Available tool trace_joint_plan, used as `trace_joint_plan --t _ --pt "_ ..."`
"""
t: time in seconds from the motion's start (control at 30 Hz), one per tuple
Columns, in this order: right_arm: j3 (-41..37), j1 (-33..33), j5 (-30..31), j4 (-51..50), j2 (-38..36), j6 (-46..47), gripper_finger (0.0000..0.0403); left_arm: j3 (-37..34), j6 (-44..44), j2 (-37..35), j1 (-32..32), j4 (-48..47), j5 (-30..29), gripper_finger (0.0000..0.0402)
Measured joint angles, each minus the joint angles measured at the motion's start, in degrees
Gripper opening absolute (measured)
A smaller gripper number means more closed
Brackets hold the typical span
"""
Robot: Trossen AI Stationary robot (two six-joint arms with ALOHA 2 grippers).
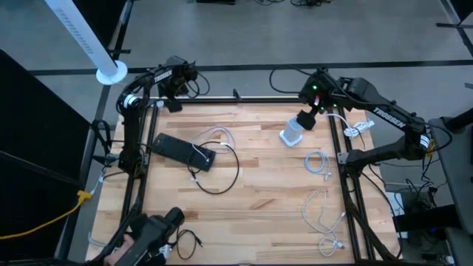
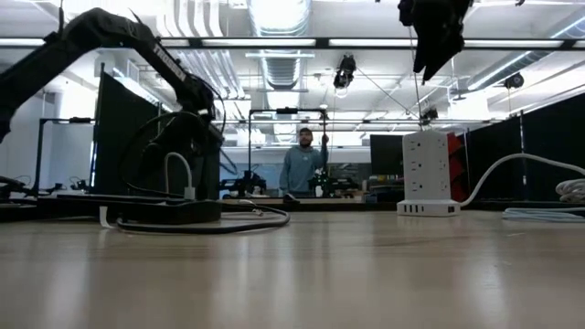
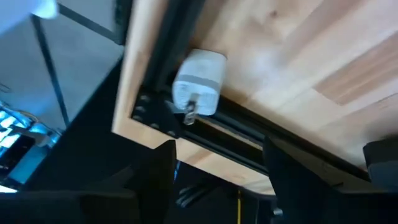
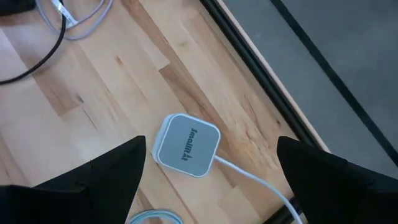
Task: Insert USB
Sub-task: Insert the blue charger cable into the white charger adapter
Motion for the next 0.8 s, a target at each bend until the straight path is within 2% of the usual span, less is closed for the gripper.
trace_joint_plan --t 0.2,0.8 --pt "0.00 0.00 0.00 -1.54 -0.02 0.67 0.0346 0.02 -0.21 2.77 0.85 -0.35 -0.29 0.0220" --pt "-0.02 -0.15 -0.90 -0.41 0.50 0.82 0.0346 0.00 -0.09 3.03 2.20 5.87 -0.69 0.0174"
